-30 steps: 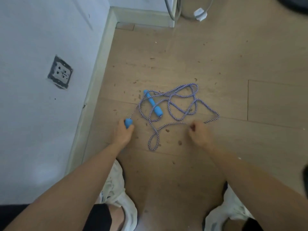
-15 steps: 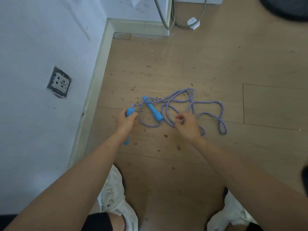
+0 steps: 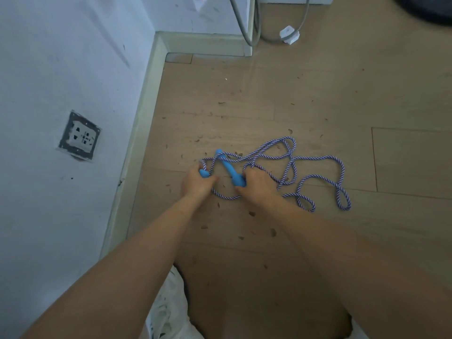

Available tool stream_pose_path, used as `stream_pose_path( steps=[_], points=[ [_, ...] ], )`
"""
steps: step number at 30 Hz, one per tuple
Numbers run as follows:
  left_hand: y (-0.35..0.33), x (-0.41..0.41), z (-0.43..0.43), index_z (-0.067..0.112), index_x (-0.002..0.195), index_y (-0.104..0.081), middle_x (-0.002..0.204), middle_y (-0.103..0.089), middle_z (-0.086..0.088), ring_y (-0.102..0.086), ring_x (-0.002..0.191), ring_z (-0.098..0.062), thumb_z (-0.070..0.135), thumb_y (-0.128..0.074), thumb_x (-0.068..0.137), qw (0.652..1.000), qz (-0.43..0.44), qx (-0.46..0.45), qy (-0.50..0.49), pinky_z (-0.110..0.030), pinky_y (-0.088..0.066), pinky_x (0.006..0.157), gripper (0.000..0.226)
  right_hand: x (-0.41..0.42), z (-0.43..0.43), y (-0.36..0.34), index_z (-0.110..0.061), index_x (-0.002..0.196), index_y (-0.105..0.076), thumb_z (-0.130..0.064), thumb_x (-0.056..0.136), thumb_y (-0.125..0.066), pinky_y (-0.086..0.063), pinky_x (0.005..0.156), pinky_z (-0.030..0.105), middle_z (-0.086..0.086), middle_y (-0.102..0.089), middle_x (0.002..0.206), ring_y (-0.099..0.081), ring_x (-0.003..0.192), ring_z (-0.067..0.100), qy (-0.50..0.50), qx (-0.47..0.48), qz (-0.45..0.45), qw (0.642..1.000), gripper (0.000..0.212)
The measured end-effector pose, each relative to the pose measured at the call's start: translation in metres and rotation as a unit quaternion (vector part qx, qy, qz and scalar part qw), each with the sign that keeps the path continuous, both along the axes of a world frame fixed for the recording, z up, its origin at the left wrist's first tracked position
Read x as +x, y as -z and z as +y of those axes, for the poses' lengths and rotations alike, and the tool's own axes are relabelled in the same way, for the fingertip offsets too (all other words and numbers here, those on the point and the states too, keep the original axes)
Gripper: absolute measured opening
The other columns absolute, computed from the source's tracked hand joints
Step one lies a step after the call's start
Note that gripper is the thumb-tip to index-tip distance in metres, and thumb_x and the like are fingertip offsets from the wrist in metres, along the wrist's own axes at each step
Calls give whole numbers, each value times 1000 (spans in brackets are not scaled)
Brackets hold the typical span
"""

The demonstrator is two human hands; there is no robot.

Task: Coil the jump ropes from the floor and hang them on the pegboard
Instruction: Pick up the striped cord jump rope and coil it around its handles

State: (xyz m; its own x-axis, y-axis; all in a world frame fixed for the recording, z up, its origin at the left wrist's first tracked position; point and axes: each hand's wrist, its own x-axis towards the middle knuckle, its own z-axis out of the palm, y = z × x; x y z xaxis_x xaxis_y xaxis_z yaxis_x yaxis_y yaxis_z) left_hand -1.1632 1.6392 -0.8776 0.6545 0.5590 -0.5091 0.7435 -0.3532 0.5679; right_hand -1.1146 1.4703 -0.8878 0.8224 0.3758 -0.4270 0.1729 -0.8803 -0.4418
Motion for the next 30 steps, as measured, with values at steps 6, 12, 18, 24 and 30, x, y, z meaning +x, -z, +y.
stream_pose_path(
  steps=[6,12,18,24,30],
  points=[
    [19,15,-1,15,96,-59,101,-64,-7,-60,93,-29,35,-69,84,994,20,91,65,-34,-41,71,26,-12,0,-5,-10,78,-63,-32,72,-76,-44,53,34,5,-60,69,-59,69,20,80,50,111,989,26],
    [19,12,1,9,93,-73,85,-69,-4,-63,81,-20,27,-78,81,997,-6,-59,52,-31,-48,73,23,-35,-37,-8,-16,80,-74,-28,77,-79,-46,59,27,0,-65,69,-56,62,9,124,100,196,968,13],
    [-53,4,0,16,79,-57,69,-63,-1,-65,74,-19,13,-56,98,912,-19,-409,38,-28,-51,75,20,-30,-65,-35,-18,74,-69,-28,82,-76,-40,57,24,-3,-57,67,-53,65,12,81,85,205,972,15],
    [-140,5,-3,17,90,-51,72,-56,-3,-55,68,-20,10,-57,96,874,26,-434,217,-33,-47,76,11,-8,-64,-107,-19,121,-61,-21,74,-83,-47,84,29,-8,-56,100,-55,93,13,113,259,-22,959,52],
    [-249,2,-16,11,98,-59,80,-56,-10,-55,77,-25,17,-64,88,843,64,-359,396,-37,-49,84,13,0,-57,-202,-43,138,-49,-48,72,-78,-35,106,33,-14,-58,130,-47,122,15,-122,229,-68,963,72]
  ],
)
